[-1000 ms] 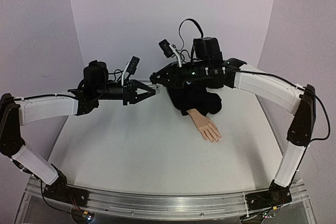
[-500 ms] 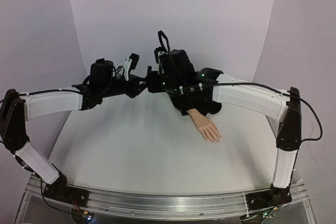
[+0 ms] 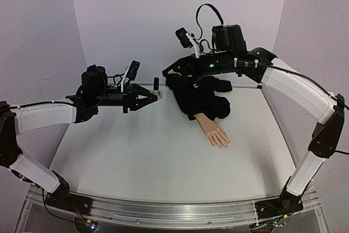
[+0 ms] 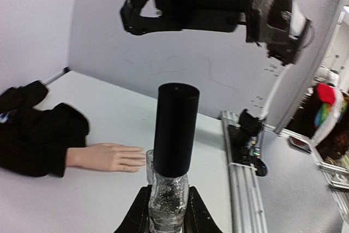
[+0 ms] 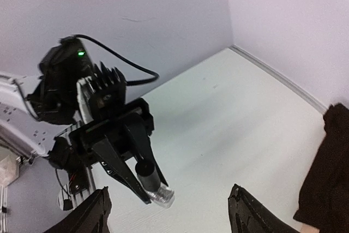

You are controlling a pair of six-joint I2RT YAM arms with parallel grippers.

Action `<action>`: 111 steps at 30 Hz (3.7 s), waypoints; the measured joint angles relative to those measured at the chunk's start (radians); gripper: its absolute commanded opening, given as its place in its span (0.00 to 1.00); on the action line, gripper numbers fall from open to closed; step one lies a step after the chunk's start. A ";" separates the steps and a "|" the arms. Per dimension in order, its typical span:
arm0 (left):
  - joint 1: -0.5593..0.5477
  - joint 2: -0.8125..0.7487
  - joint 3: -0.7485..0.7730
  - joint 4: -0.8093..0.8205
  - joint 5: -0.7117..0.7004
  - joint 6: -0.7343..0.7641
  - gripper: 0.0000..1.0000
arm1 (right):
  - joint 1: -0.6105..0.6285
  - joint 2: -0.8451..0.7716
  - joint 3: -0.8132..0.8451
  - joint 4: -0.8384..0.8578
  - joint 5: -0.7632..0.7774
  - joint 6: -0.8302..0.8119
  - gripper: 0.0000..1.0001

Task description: Paint the nails

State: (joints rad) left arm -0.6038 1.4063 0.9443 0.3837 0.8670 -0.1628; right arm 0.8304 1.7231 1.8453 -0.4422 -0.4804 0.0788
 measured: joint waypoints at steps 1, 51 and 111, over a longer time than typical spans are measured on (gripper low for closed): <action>-0.002 0.000 -0.002 0.022 0.052 -0.017 0.00 | -0.013 -0.006 0.003 0.001 -0.076 -0.023 0.65; -0.051 0.128 0.178 -0.204 -0.600 0.097 0.00 | 0.206 0.178 0.081 0.008 0.715 0.188 0.80; -0.089 -0.031 0.113 -0.259 -0.290 0.115 0.00 | 0.080 0.022 -0.019 -0.057 0.222 0.060 0.67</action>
State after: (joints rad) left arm -0.6930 1.3756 1.0574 0.1246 0.5774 -0.0474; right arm 0.9106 1.7446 1.8261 -0.4992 -0.2583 0.1384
